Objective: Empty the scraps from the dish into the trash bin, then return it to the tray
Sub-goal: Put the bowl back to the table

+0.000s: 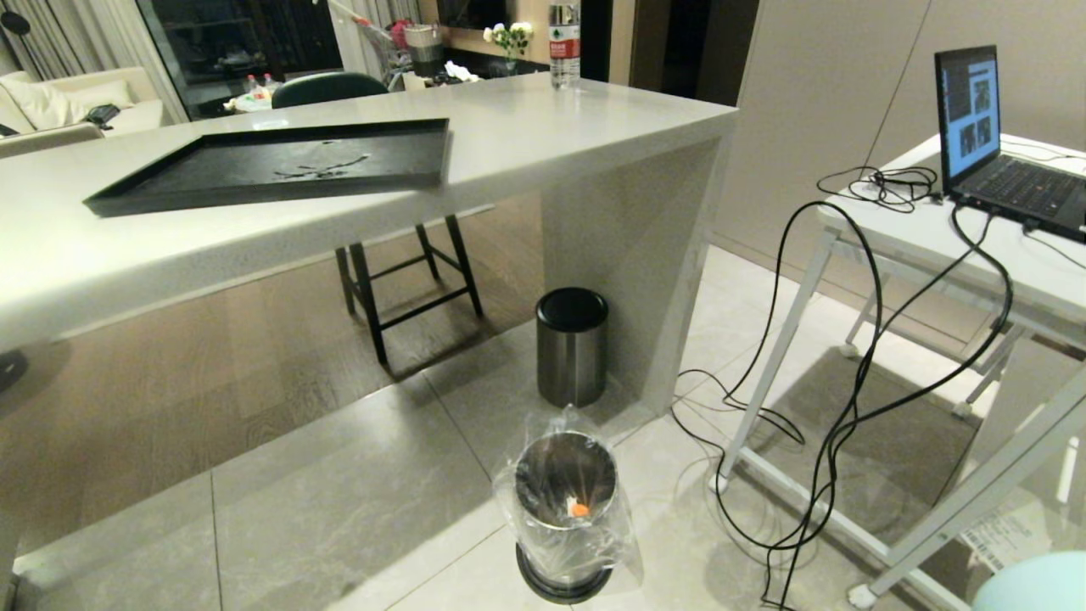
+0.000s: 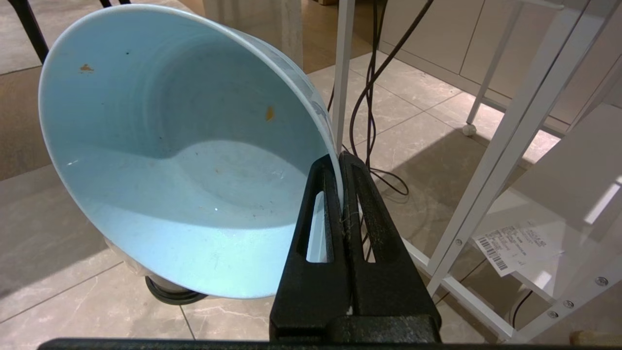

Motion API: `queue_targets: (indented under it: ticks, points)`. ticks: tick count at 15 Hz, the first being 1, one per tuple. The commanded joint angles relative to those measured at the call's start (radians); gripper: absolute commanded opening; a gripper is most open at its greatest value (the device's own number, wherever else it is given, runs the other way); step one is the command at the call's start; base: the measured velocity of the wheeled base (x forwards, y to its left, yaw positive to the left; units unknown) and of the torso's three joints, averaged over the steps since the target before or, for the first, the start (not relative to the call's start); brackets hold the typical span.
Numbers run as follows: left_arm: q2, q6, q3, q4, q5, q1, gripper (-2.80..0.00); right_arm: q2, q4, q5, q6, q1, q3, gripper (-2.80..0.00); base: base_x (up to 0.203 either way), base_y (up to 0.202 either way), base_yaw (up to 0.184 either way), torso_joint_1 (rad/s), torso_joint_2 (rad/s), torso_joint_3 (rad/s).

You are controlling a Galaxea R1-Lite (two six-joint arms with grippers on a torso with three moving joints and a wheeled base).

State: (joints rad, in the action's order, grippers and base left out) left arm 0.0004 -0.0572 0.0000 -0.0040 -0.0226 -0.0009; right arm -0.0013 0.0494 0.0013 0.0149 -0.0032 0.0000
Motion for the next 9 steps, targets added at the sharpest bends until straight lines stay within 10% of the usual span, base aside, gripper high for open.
queue_targets:
  ticks: [1, 9]
  points:
    - [0.001, -0.001, 0.0, -0.001, 0.0, 0.001, -2.8, 0.001, 0.001, 0.0, 0.0, 0.0, 0.0, -2.8, 0.0, 0.0, 0.0, 0.0, 0.0, 0.0]
    - [0.001, -0.001, 0.0, -0.001, 0.0, 0.001, -2.8, 0.001, 0.001, -0.003, -0.024, 0.0, 0.0, -2.8, -0.001, -0.003, 0.073, 0.0, 0.0, 0.002]
